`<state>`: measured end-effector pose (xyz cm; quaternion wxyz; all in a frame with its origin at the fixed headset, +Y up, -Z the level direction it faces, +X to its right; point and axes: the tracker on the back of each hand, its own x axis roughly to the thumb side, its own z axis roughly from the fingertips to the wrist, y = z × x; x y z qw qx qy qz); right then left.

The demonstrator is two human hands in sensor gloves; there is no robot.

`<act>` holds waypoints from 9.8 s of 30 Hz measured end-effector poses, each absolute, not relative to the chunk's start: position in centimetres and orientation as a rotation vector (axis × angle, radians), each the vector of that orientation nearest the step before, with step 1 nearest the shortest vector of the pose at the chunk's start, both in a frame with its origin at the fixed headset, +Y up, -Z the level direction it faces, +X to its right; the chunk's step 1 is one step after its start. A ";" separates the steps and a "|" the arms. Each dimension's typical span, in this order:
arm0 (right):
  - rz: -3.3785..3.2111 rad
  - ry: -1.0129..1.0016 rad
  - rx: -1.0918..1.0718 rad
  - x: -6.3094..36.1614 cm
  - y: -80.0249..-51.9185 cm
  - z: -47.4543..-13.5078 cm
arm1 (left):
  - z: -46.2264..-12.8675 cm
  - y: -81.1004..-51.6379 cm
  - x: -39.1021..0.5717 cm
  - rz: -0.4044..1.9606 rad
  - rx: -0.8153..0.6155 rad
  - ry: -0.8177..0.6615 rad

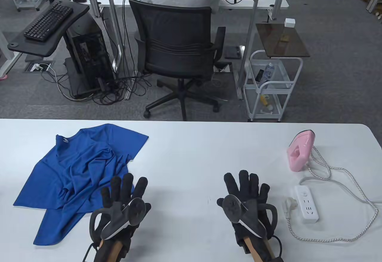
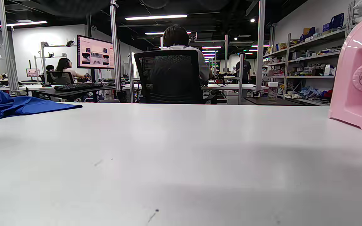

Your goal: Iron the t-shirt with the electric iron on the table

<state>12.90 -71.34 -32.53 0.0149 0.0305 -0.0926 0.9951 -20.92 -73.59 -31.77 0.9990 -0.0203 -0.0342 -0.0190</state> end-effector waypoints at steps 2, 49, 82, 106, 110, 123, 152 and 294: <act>3.101 -0.278 0.093 13.0 -71.6 -32.6 | -31.8 -73.8 -20.8 -0.050 -0.047 -0.072; 3.333 0.570 -0.480 24.4 -75.8 -35.8 | -31.9 -75.6 -19.4 -0.143 -0.167 -0.119; 3.272 0.071 -0.279 25.9 -71.5 -35.1 | -31.9 -75.5 -19.3 -0.184 -0.180 -0.119; 3.186 0.184 -0.692 32.8 -71.1 -34.4 | -31.9 -75.6 -19.2 -0.190 -0.198 -0.122; 3.180 0.211 -0.702 33.0 -71.6 -34.6 | -31.9 -75.6 -19.2 -0.187 -0.200 -0.123; 3.209 0.226 -0.724 32.7 -71.9 -35.0 | -31.9 -75.7 -19.2 -0.182 -0.222 -0.124; 3.172 0.498 -0.706 32.2 -74.1 -35.8 | -31.9 -76.0 -19.1 -0.187 -0.252 -0.130; 3.159 0.569 0.282 -0.9 -76.6 -50.5 | -30.9 -81.4 -14.0 -0.056 -0.682 -0.482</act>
